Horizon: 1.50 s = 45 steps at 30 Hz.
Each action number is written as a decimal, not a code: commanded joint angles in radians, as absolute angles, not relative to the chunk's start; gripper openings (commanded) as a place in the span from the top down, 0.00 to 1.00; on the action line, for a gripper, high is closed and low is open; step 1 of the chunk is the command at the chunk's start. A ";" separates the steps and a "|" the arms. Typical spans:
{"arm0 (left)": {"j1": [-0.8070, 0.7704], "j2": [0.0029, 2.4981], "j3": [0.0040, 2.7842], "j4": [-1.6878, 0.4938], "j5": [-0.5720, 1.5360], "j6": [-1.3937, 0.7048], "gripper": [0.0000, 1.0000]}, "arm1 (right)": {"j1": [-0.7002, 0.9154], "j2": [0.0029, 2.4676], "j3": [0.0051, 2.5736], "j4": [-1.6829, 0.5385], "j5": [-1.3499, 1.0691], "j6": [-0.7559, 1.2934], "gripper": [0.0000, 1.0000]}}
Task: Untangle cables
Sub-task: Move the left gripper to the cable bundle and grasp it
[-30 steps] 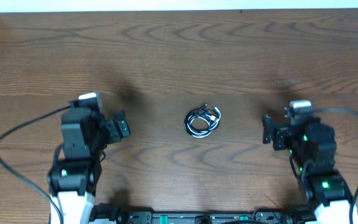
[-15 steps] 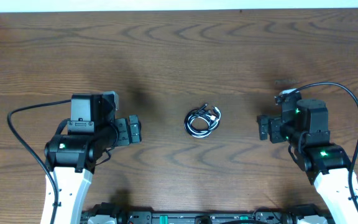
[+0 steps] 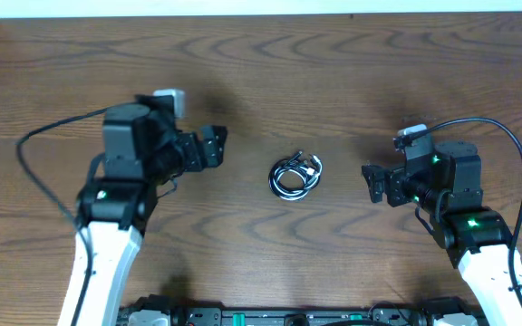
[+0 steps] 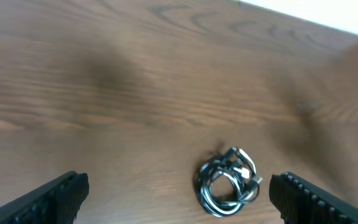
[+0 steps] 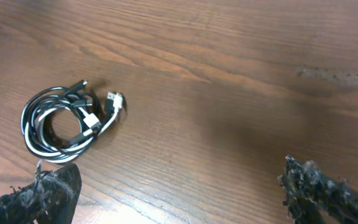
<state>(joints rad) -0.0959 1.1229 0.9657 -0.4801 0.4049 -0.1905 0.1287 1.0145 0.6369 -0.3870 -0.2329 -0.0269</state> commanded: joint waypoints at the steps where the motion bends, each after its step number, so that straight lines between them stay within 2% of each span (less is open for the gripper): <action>1: -0.160 1.225 0.983 -0.458 0.422 -0.215 0.03 | 0.131 1.013 0.657 -0.384 -0.253 -0.038 0.01; 5: -0.242 1.359 0.983 -0.453 0.322 -0.211 0.03 | 0.131 1.014 0.657 -0.386 -0.253 -0.038 0.01; 9: -0.317 1.485 0.983 -0.427 0.320 -0.211 0.05 | 0.131 1.014 0.657 -0.393 -0.253 -0.038 0.01; 19: -0.433 1.707 0.983 -0.330 0.275 -0.220 0.30 | 0.131 1.014 0.657 -0.393 -0.254 -0.038 0.01; 29: -0.506 1.780 0.983 -0.311 0.271 -0.245 0.33 | 0.131 1.014 0.657 -0.393 -0.254 -0.038 0.01; 30: -0.513 1.786 0.983 -0.307 0.270 -0.245 0.36 | 0.131 1.014 0.657 -0.393 -0.254 -0.038 0.01; 32: -0.519 1.792 0.983 -0.304 0.267 -0.245 0.48 | 0.131 1.014 0.657 -0.394 -0.254 -0.038 0.01; 33: -0.519 1.792 0.983 -0.304 0.268 -0.245 0.57 | 0.131 1.014 0.657 -0.396 -0.254 -0.038 0.01; 34: -0.519 1.792 0.983 -0.304 0.268 -0.245 0.71 | 0.131 1.014 0.657 -0.397 -0.254 -0.038 0.01; 36: -0.519 1.789 0.983 -0.304 0.268 -0.245 0.92 | 0.131 1.014 0.657 -0.400 -0.254 -0.038 0.01; 45: -0.510 1.694 0.984 -0.296 0.400 -0.270 0.92 | 0.131 1.014 0.657 -0.412 -0.254 -0.038 0.01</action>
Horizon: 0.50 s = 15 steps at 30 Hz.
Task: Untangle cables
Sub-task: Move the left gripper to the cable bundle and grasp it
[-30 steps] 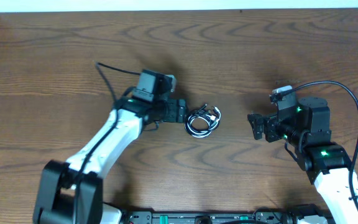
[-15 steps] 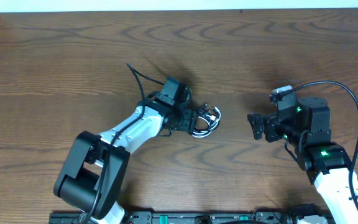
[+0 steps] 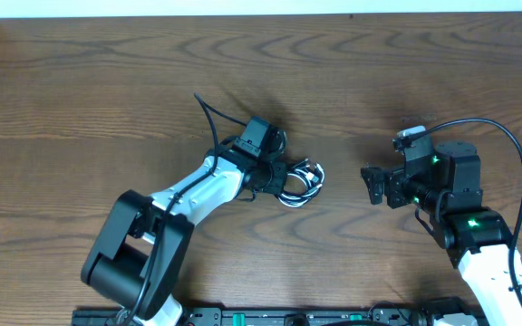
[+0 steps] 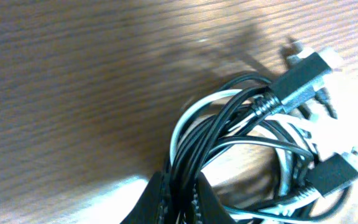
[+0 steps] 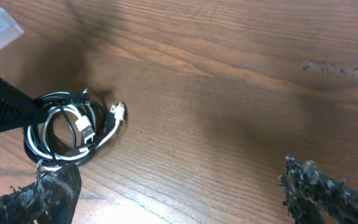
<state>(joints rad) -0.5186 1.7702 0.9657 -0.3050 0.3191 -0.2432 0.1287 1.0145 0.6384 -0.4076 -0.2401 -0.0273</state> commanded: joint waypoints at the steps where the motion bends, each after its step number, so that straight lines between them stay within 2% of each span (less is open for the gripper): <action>1: -0.505 1.673 0.984 -0.291 0.416 -0.295 0.93 | 0.131 1.014 0.657 -0.412 -0.254 -0.038 0.01; 4: -0.477 1.591 0.984 -0.270 0.480 -0.440 0.93 | 0.131 1.014 0.657 -0.419 -0.271 -0.038 0.01; 6: -0.460 1.556 0.984 -0.267 0.490 -0.528 0.92 | 0.131 1.014 0.657 -0.424 -0.350 -0.039 0.01; 8: -0.452 1.533 0.984 -0.272 0.494 -0.701 0.93 | 0.131 1.021 0.657 -0.415 -0.468 -0.039 0.01; 15: -0.455 1.536 0.984 -0.270 0.618 -0.968 0.92 | 0.131 1.050 0.657 -0.404 -0.589 -0.039 0.01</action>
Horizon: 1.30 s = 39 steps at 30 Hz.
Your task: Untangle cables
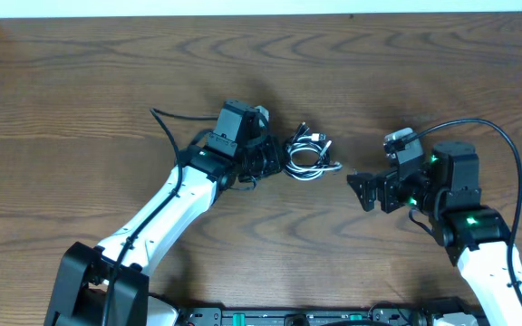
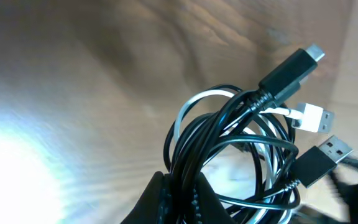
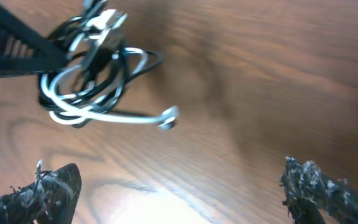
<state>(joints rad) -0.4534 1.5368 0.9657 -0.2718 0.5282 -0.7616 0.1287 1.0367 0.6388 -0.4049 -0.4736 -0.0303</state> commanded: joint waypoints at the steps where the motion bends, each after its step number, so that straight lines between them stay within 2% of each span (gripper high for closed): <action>1: -0.455 1.536 0.984 -0.270 0.627 -0.985 0.93 | 0.131 1.053 0.657 -0.403 -0.605 -0.039 0.01; 9: -0.456 1.536 0.984 -0.283 0.689 -1.029 0.93 | 0.131 1.065 0.657 -0.388 -0.640 0.008 0.02; 13: -0.458 1.536 0.984 -0.286 0.698 -1.156 0.92 | 0.131 1.065 0.657 -0.377 -0.746 0.039 0.11; 17: -0.458 1.536 0.984 -0.286 0.714 -1.223 0.93 | 0.132 1.065 0.657 -0.374 -0.739 0.225 0.26; 20: -0.458 1.536 0.984 -0.285 0.734 -1.233 0.92 | 0.132 1.065 0.657 -0.374 -0.739 0.405 0.27; 25: -0.458 1.535 0.984 -0.285 0.773 -1.237 0.92 | 0.133 1.065 0.657 -0.374 -0.739 0.566 0.37; 39: -0.531 1.535 0.984 -0.237 0.823 -1.244 0.92 | 0.133 1.066 0.657 -0.374 -0.740 0.591 0.48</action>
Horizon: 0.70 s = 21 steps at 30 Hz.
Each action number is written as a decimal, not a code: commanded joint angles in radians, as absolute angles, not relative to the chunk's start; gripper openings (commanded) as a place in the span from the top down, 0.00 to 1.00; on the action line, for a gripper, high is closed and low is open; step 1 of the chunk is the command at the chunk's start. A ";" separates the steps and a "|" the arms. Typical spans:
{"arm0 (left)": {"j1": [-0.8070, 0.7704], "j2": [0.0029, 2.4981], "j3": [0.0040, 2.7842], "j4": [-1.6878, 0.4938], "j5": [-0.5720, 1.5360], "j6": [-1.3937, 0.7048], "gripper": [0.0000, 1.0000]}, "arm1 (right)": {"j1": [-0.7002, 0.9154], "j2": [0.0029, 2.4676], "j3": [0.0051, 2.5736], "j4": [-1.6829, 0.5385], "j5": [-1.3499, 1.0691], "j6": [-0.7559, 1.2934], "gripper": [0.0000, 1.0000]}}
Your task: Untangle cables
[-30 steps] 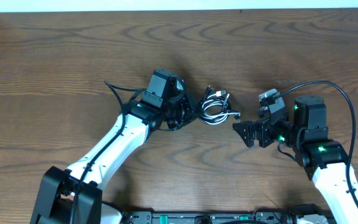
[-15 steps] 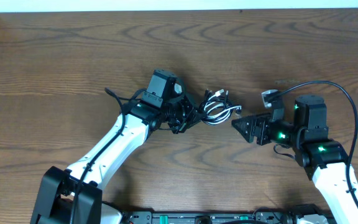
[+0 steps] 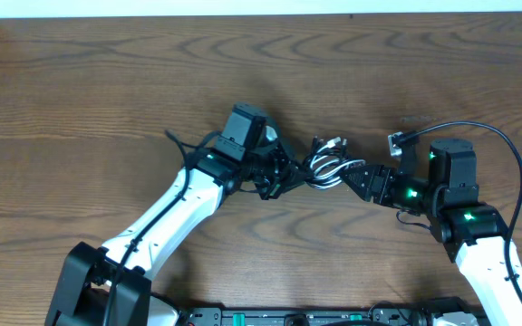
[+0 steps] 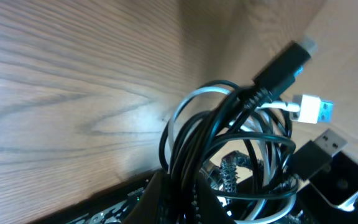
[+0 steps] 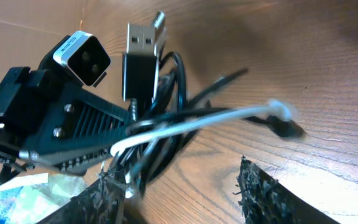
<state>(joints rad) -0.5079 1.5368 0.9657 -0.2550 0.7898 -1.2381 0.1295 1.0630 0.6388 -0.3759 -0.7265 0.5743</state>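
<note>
A tangled bundle of black and white cables point(image 3: 326, 165) hangs above the wooden table between the two arms. My left gripper point(image 3: 279, 178) is shut on the bundle's left side; in the left wrist view its jaws point(image 4: 180, 202) pinch several black strands, and the loops point(image 4: 235, 137) fan out above them. My right gripper point(image 3: 362, 178) is at the bundle's right edge, open. In the right wrist view point(image 5: 185, 193) the strands point(image 5: 160, 124) lie against its left finger point(image 5: 104, 199), and a white cable end point(image 5: 278, 111) sticks out to the right.
The brown wooden table point(image 3: 107, 81) runs to a white strip along the far edge. The right arm's own black lead point(image 3: 506, 145) loops over its wrist. A black equipment rail point(image 3: 288, 317) lines the near edge.
The right gripper has moved left from a short way off to the bundle's right edge, its fingers now closer together. The left gripper still holds the bundle, now tilted and slightly nearer the right arm.
First both grippers stood open on either side of the bundle lying on the table. Then the left gripper was shut on the bundle's left side. Then it held the bundle raised, farther back on the table, and now the right gripper is at its other side.
</note>
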 commanded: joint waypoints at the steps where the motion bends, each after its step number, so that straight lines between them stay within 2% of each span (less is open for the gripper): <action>1: -0.538 1.535 0.984 -0.231 0.823 -1.244 0.93 | 0.133 1.066 0.657 -0.374 -0.740 0.591 0.50; 3: -0.553 1.535 0.984 -0.217 0.823 -1.248 0.93 | 0.133 1.066 0.657 -0.374 -0.740 0.591 0.59; 6: -0.573 1.535 0.984 -0.197 0.823 -1.262 0.93 | 0.133 1.066 0.657 -0.374 -0.740 0.591 0.80; 10: -0.593 1.535 0.984 -0.155 0.826 -1.262 0.93 | 0.133 1.066 0.657 -0.374 -0.731 0.590 0.97; 16: -0.592 1.535 0.984 -0.148 0.790 -1.150 0.92 | 0.133 1.066 0.657 -0.411 -0.691 0.526 0.99; 21: -0.592 1.535 0.984 -0.200 0.686 -0.979 0.93 | 0.133 1.066 0.657 -0.554 -0.483 0.435 0.99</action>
<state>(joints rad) -0.5980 1.5372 0.9657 -0.1841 0.7559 -1.1210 0.1291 1.0630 0.6506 -0.4862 -0.6521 0.5385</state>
